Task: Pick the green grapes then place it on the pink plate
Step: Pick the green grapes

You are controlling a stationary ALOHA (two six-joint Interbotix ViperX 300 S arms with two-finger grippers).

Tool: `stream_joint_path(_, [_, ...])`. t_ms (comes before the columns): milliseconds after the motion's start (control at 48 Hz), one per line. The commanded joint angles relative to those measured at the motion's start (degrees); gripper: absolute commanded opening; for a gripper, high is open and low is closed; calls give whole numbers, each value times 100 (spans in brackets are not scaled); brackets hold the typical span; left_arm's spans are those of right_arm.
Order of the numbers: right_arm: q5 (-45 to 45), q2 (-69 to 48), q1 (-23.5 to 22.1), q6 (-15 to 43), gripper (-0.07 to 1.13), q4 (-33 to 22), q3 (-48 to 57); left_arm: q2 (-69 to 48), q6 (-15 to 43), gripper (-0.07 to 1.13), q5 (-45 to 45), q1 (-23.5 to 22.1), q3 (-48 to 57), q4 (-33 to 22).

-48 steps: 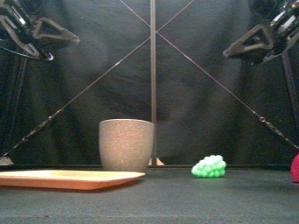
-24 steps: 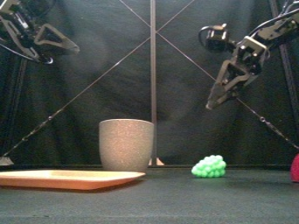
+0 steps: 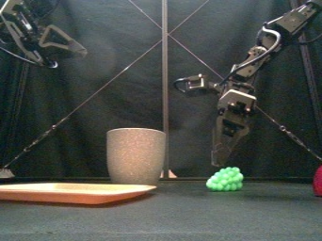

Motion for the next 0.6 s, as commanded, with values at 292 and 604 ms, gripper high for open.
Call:
stream_joint_path(292, [62, 158, -26, 62, 91, 35, 18, 26, -9, 24, -44, 18, -105, 0])
stream_joint_path(604, [-97, 369, 0, 79, 70, 62, 18, 26, -18, 24, -123, 18, -70, -53])
